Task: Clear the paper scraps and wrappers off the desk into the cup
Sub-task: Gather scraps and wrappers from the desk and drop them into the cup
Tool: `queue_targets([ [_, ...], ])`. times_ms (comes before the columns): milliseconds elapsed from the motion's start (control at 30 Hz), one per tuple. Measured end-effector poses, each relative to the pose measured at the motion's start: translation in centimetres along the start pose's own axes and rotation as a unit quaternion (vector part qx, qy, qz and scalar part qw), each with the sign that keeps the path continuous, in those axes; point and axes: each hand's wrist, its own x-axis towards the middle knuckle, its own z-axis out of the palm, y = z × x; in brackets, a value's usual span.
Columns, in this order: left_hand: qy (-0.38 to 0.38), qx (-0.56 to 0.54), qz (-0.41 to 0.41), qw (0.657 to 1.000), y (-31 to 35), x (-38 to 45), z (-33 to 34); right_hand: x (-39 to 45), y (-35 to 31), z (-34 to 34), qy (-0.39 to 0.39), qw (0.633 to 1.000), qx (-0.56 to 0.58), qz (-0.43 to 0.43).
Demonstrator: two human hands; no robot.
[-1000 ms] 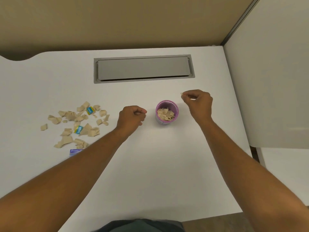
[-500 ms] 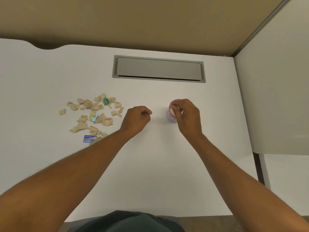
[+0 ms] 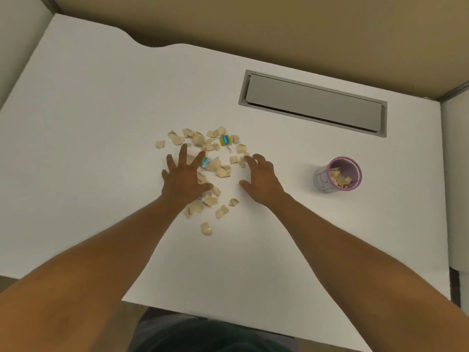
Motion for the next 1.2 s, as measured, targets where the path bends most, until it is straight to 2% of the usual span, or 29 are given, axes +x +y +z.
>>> queue_targets([
  [100, -0.002, 0.013, 0.007, 1.000, -0.5, 0.4, 0.3, 2.0, -1.6, 1.3, 0.013, 0.997, -0.080, -0.018],
  [200, 0.010, 0.036, 0.047, 0.998, -0.3, 0.0, -0.2, 2.4, -3.5, 2.8, 0.011, 0.991, -0.087, -0.096],
  [267, 0.011, 0.020, 0.078, 0.997, -0.1, -0.2, -0.8, 1.9, -4.5, 3.8, -0.011, 0.988, -0.098, -0.118],
  [367, -0.002, -0.040, 0.104, 0.994, 0.0, -0.1, -1.5, 0.9, -4.6, 4.7, -0.023, 0.986, -0.122, -0.110],
  [533, 0.000, -0.097, 0.130, 0.987, -1.0, 0.4, -2.1, -0.8, -3.3, 4.3, 0.008, 0.989, -0.107, -0.102],
  [600, 0.008, -0.123, 0.116, 0.986, -1.6, 0.4, -2.1, -1.5, -3.3, 4.3, 0.001, 0.992, -0.097, -0.079],
  [733, 0.016, -0.154, 0.121, 0.981, -2.0, 0.0, -2.2, -2.5, -3.8, 5.2, -0.065, 0.986, -0.145, -0.045],
  [900, -0.006, -0.124, 0.108, 0.986, -1.5, 0.3, -1.7, -3.0, -4.4, 5.8, -0.022, 0.987, -0.152, -0.056],
  [1033, 0.025, -0.200, 0.023, 0.979, -0.7, 0.0, -1.4, -2.6, -4.1, 5.5, -0.011, 0.982, -0.169, -0.080],
  [1067, 0.037, -0.218, 0.001, 0.975, -0.4, -0.3, -1.5, -2.5, -3.8, 5.5, -0.011, 0.988, -0.139, -0.072],
  [1133, 0.054, -0.246, -0.021, 0.967, 0.2, -1.0, -1.7, -2.6, -3.7, 5.3, 0.013, 1.000, 0.012, 0.007],
  [1167, 0.061, -0.265, -0.023, 0.962, 0.6, -1.4, -1.8, -2.8, -3.8, 4.9, 0.039, 0.990, 0.117, 0.064],
  [1200, 0.066, -0.294, -0.025, 0.953, 1.2, -1.9, -2.0, -3.2, -3.6, 4.5, 0.071, 0.966, 0.225, 0.109],
])
